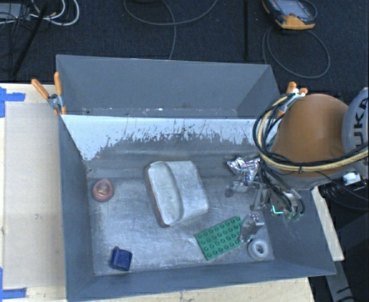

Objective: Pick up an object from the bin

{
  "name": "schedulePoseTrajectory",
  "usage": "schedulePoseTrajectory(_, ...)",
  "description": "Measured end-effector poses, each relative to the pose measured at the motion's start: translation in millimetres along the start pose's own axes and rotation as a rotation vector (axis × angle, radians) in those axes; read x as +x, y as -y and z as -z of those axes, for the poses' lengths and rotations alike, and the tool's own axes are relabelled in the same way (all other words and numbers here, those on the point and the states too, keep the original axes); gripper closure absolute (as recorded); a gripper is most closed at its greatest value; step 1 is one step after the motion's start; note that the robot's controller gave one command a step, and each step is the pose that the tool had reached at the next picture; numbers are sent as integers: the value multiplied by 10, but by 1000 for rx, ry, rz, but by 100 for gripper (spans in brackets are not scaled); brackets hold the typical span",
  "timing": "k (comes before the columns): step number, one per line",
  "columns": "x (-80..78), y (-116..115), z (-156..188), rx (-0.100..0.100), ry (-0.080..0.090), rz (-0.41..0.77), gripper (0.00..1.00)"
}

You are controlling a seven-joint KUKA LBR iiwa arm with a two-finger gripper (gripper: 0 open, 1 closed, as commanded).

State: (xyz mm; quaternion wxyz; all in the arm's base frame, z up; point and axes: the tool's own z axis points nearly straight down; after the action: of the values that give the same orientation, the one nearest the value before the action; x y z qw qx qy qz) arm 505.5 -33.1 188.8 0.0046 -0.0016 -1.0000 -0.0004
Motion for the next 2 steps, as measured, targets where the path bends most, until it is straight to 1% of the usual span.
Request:
schedulePoseTrajectory(1, 181, 72, -1178, 1, 19, 66, 0)
schedulePoseTrajectory(2, 227, 153, -881, 1, 11, 41, 0)
